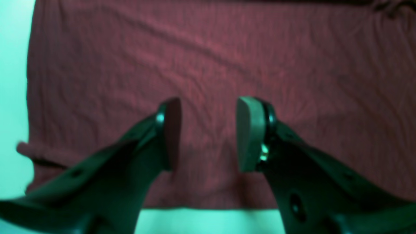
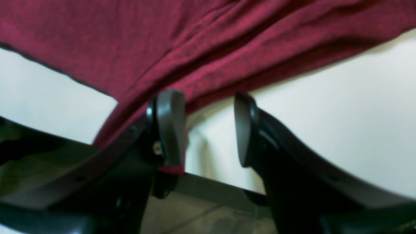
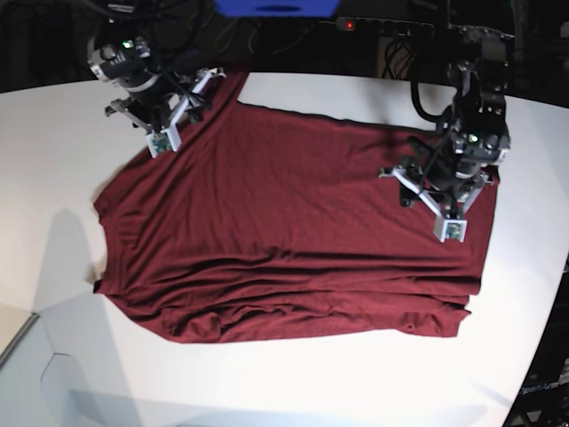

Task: Layout the t-shirt on the table in an organized manner, then fold the t-shirt properly
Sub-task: 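Grasp the shirt's collar edge with both grippers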

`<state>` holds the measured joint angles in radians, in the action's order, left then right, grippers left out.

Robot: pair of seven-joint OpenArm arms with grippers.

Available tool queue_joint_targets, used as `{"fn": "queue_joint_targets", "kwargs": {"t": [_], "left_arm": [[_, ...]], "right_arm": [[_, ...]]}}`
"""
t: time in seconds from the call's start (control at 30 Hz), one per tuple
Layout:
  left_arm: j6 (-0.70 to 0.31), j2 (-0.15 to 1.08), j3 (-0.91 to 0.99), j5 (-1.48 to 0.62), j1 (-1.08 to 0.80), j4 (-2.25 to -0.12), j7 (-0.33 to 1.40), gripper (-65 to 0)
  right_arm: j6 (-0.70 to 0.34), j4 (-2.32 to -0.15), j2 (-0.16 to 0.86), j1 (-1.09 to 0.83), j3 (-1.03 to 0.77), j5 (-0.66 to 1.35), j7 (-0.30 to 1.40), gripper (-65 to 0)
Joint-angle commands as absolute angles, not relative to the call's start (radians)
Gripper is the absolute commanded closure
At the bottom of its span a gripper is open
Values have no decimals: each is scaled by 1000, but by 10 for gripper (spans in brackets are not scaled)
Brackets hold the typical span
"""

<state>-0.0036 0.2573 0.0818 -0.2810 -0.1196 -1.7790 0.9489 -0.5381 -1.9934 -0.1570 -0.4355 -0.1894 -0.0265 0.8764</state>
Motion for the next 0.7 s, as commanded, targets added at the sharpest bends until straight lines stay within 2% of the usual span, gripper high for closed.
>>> {"fn": "queue_joint_targets", "kwargs": {"t": [0.0, 0.4, 0.67], "left_arm": [[-5, 265, 82, -283, -104, -1794, 935, -269], [-5, 265, 87, -283, -99, -1756, 934, -269], [-5, 303, 90, -289, -127, -1807, 934, -269]], "right_arm": [[-533, -2012, -157, -440, -188, 4, 874, -260], [-532, -2011, -157, -544, -53, 13, 888, -260], [-532, -1954, -157, -536, -51, 13, 883, -260]]}}
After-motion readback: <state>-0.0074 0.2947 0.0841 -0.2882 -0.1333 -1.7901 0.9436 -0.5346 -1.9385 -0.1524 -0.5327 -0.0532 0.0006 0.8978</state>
